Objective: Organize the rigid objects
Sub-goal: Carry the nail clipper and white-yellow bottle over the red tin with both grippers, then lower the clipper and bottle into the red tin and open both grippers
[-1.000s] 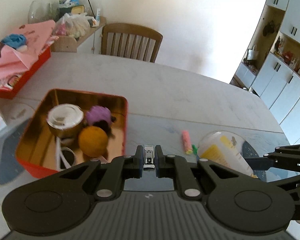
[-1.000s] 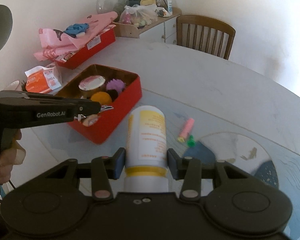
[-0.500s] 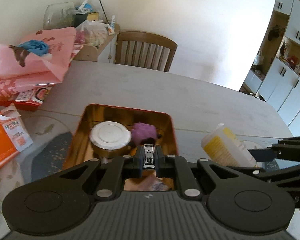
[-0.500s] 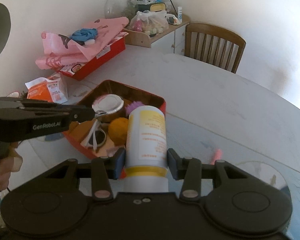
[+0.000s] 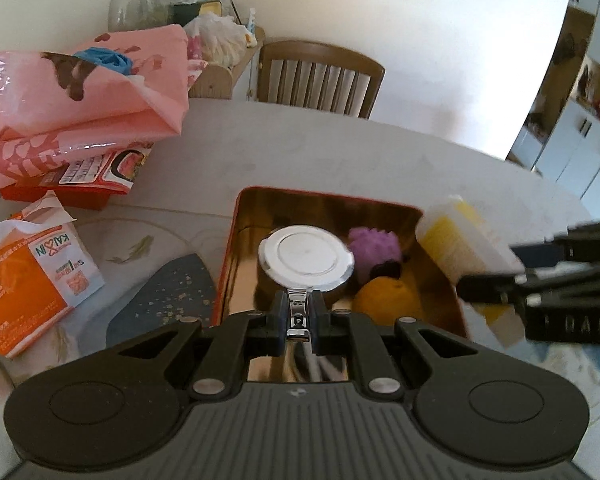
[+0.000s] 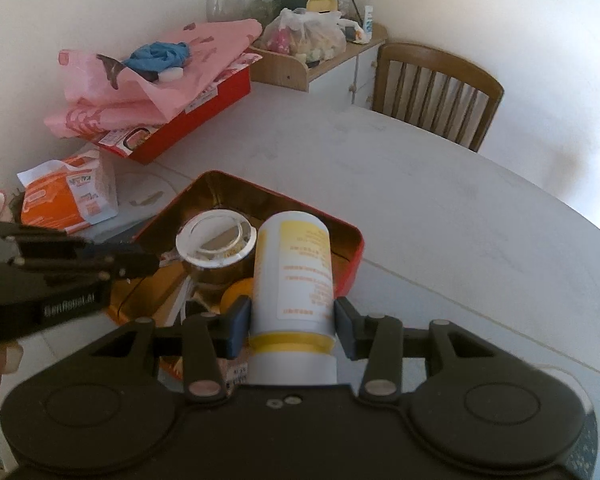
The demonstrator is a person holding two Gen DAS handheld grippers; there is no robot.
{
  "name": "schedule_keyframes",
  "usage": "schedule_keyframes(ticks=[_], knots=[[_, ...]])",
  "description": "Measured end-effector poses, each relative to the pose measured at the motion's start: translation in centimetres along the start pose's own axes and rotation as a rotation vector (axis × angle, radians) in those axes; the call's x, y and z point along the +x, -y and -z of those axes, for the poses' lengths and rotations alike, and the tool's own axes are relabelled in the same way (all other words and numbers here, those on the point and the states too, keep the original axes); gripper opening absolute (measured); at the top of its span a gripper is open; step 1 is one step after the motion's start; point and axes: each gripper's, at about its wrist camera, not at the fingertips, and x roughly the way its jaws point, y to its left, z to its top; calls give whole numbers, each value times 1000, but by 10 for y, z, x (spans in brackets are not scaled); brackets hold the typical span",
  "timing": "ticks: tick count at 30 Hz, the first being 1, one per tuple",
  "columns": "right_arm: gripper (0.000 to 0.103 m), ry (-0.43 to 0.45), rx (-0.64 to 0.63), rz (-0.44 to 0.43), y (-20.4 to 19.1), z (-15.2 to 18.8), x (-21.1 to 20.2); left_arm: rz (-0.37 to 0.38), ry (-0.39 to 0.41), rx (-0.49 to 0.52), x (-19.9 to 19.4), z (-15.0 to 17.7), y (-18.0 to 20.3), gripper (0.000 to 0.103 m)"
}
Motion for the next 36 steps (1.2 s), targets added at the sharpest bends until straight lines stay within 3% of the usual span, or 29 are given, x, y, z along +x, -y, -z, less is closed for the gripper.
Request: schedule_keyframes(ticks=[21,36], knots=[[44,-44,-113,59,-26,-20,45,-8,-84,73,38,10,-9,11],[47,-32,-24,21,-16,-14,35,-2,-147,106,51,9,-3,11]])
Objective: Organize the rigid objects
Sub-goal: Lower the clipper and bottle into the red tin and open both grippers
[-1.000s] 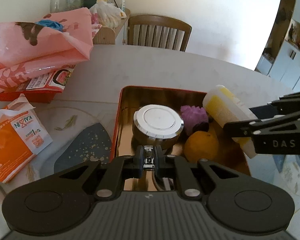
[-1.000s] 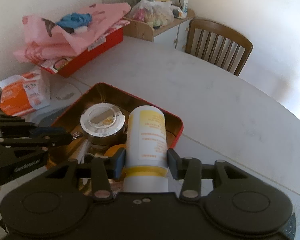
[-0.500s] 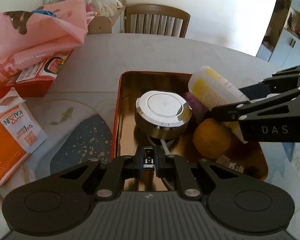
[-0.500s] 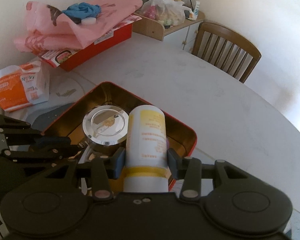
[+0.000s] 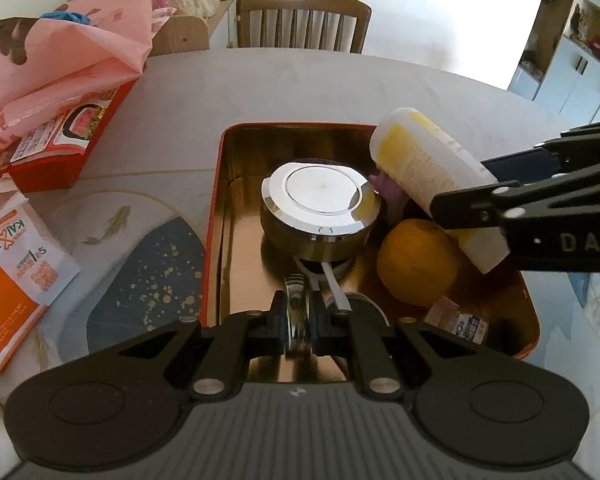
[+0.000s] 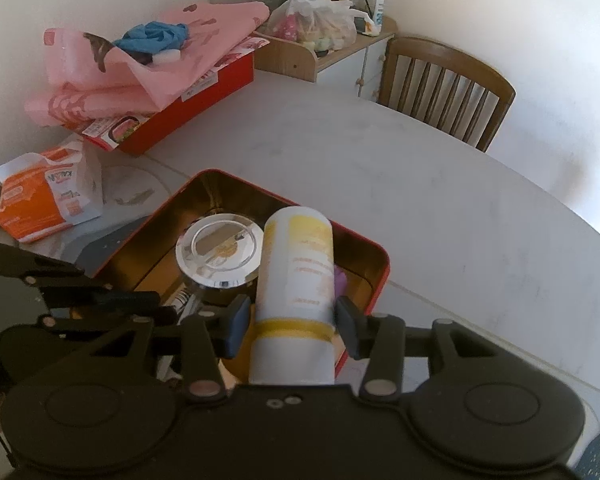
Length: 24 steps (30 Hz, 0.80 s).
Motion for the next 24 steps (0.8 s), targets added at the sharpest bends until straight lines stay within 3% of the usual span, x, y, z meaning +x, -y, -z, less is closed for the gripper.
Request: schedule_keyframes(ticks=[13,18,24], knots=[[51,18,41,-22,6,15,-19,11,2,-25,-10,2,2,13],[55,47,53,-37,6,19,-34,13,22,-42,-22,4,4,23],[58,80,68,-57,8,23,-53,16,58,-53,-41,4,7,24]])
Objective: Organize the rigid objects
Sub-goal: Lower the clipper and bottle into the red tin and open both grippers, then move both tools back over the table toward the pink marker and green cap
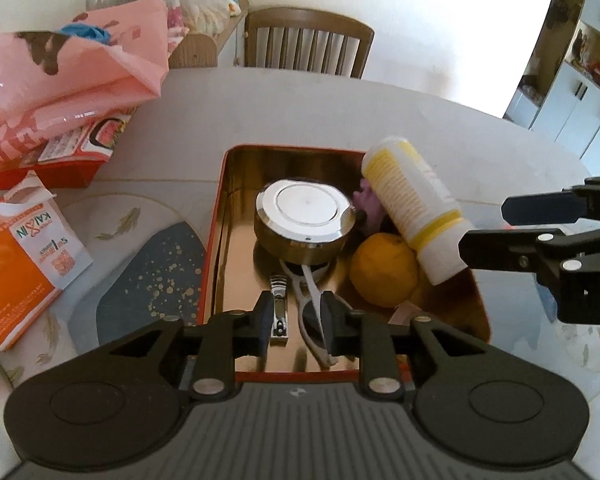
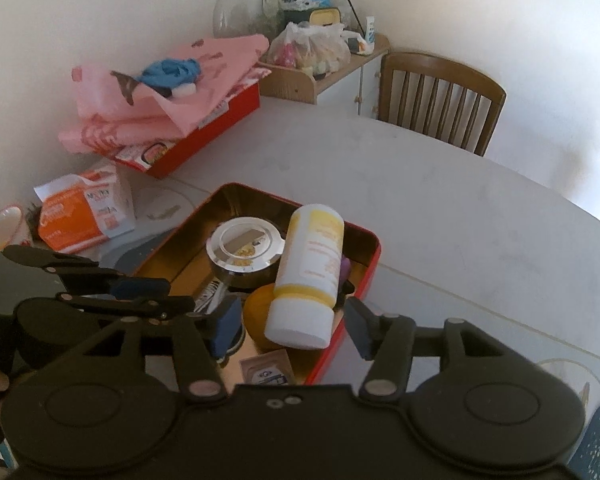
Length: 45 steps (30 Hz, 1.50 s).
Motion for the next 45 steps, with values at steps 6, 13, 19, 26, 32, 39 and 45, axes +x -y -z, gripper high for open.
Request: schedule_keyframes(ticks=[6,13,19,26,32,39,45], knots=[[60,45,34,-15,7,5,-19,8,48,15,-19,0,9,45],[64,93,62,-23,20,16,-43,1,93,37,-37,1,24,49],[72,110,84,-43,42,31,-64,2,122,42,-49,2,49,56],[82,129,104,-39,76,54,-87,24,153,41,-54,1,84,69],[92,130,140,-21,113,73,-98,26,158,43,-48,1,118,78],[103,131,158,-13,149,92,-101,36,147,28,-32,1,152,83],[103,95,133,5,170,105,-90,22,133,0,-12,-4,178,84]])
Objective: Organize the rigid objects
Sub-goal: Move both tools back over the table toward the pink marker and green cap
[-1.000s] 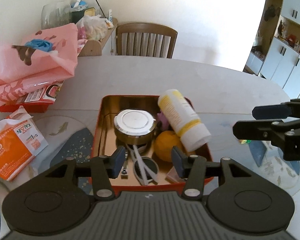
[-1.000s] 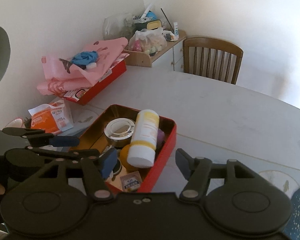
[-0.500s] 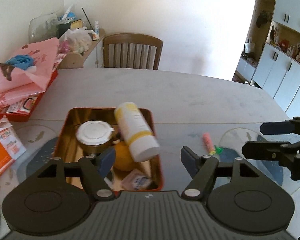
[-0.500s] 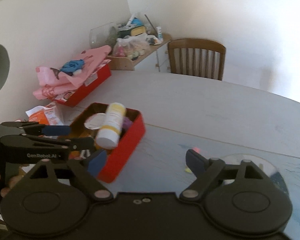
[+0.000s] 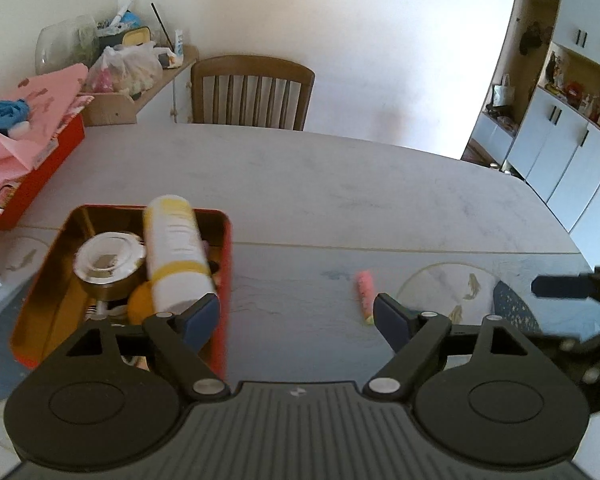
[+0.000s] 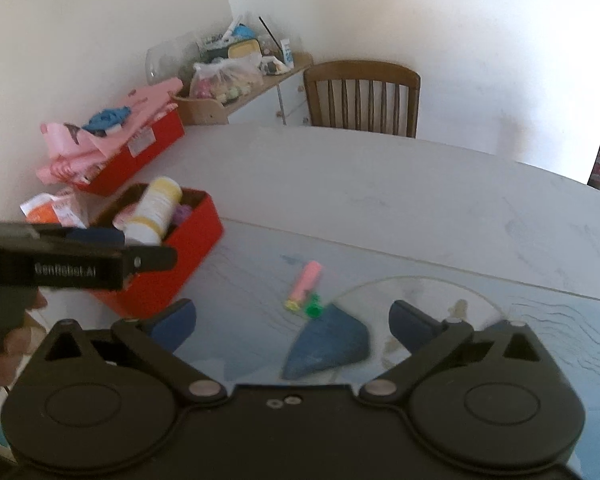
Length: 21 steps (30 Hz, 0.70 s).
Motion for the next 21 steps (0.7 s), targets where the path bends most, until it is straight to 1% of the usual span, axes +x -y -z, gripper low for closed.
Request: schedule_keyframes(ticks=[6,10,13,19,21], knots=[[103,-22,-44,10,15,6,17,-4,-20,9,23,-5,23,84],[103,-43,-84,4,19,10,32,21,-36,40,40,-7,38,84],[102,-53,-119,-3,19,13,43,13,-53,63,54,-7,46,84],[100,-70,-170,-8,20,15,63,-10,-84,75,78,-5,53,84],[97,-79,-183,-13,20,14,70,-19,-99,72,87,-5,53,84]])
